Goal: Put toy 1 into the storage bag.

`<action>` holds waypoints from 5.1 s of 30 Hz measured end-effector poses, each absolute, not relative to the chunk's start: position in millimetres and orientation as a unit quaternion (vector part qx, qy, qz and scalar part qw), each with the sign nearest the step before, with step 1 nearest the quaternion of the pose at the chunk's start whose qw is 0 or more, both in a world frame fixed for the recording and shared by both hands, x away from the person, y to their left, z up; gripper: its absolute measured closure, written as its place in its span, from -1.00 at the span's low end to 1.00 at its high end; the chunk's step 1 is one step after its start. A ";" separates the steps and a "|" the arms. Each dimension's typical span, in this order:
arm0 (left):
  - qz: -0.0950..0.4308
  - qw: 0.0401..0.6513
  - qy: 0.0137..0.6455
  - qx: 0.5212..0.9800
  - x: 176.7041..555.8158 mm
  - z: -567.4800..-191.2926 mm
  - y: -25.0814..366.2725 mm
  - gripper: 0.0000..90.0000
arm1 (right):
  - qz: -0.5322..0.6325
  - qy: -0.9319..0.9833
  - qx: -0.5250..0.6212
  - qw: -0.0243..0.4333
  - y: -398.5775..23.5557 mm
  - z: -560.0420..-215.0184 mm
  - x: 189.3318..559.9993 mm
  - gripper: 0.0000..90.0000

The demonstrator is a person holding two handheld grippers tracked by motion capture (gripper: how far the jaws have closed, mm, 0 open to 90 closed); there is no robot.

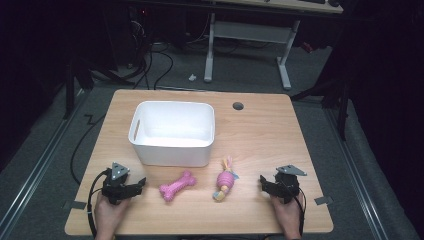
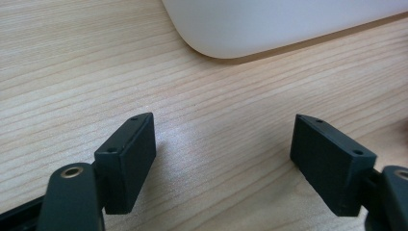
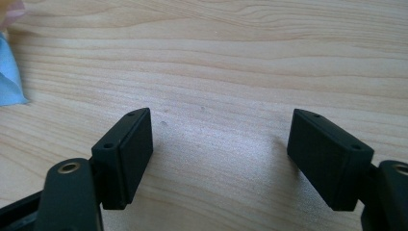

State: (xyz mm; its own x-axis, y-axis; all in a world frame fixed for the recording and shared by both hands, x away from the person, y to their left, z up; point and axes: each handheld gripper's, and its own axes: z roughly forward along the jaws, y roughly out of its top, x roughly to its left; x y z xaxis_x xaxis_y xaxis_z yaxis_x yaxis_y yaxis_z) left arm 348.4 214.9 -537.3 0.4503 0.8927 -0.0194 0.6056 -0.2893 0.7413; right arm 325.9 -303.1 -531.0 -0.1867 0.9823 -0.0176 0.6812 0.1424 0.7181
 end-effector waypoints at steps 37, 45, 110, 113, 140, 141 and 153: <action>0.195 0.341 0.473 0.789 352.7 -535.8 211.7 -0.57 | 0.296 0.713 0.583 0.255 -302.0 -531.0 325.2 -0.46; 0.202 0.344 0.472 0.786 349.0 -528.5 210.4 -0.54 | 0.296 0.714 0.581 0.255 -301.9 -531.1 325.1 -0.46; 0.148 0.343 0.304 0.876 340.0 -451.4 122.5 -0.27 | 0.297 0.717 0.579 0.251 -301.3 -530.9 324.3 -0.47; 0.143 0.337 0.299 0.881 341.9 -454.7 117.2 -0.27 | 0.297 0.717 0.578 0.252 -301.3 -530.9 324.4 -0.47; 0.098 0.290 0.289 0.907 360.1 -499.0 85.6 -0.01 | 0.298 0.719 0.576 0.251 -301.1 -530.9 324.1 -0.47; 0.095 0.289 0.290 0.908 360.8 -500.6 85.5 0.00 | 0.298 0.719 0.576 0.251 -301.1 -530.9 324.1 -0.47; 0.087 0.282 0.282 0.913 361.8 -503.3 83.2 0.25 | 0.298 0.719 0.576 0.251 -301.2 -530.9 324.0 -0.47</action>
State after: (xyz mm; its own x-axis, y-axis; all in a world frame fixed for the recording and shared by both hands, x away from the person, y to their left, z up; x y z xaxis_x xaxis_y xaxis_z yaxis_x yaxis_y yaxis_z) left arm 361.8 83.2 -503.3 0.8258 0.5640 0.0005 0.4657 -0.6824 0.5634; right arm 324.0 -301.2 -530.9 -0.2110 0.9773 -0.0184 0.6782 0.1599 0.7172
